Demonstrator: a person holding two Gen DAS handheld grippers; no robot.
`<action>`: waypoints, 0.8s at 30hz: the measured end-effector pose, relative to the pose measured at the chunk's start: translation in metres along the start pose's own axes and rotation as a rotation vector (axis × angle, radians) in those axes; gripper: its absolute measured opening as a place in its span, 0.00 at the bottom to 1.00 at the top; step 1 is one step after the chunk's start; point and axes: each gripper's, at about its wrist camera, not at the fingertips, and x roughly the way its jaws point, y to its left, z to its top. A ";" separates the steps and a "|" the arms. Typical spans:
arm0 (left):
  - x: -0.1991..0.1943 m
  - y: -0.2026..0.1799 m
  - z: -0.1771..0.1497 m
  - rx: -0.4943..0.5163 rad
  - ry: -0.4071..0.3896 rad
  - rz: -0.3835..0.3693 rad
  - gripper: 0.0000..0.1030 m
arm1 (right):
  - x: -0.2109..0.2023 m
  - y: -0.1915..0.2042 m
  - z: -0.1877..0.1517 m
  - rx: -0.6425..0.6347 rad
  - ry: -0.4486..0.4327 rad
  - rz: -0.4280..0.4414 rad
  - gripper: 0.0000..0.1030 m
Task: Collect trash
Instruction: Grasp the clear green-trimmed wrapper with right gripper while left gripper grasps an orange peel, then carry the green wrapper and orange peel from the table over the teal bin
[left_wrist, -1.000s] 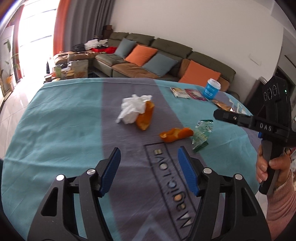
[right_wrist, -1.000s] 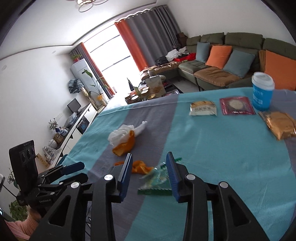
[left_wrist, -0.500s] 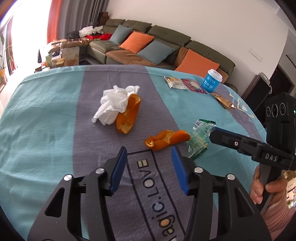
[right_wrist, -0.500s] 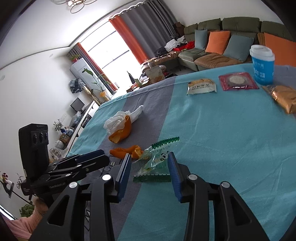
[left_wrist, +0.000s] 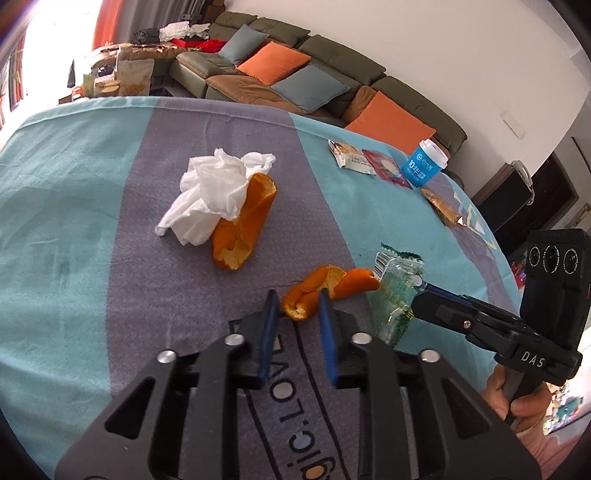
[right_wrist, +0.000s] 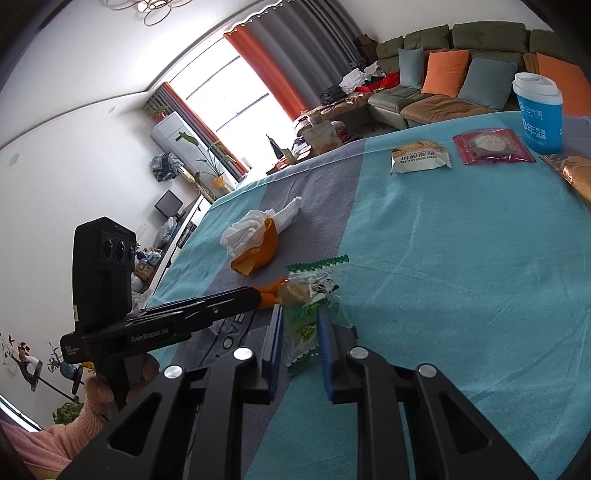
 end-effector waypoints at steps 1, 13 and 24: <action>0.000 0.000 -0.001 0.000 -0.001 -0.002 0.18 | 0.000 -0.001 0.000 0.000 0.002 0.003 0.12; -0.021 -0.001 -0.015 0.009 -0.050 0.029 0.12 | -0.002 0.004 0.003 -0.028 -0.019 0.018 0.02; -0.060 0.014 -0.032 -0.009 -0.114 0.062 0.11 | 0.001 0.002 0.006 -0.006 -0.027 -0.065 0.26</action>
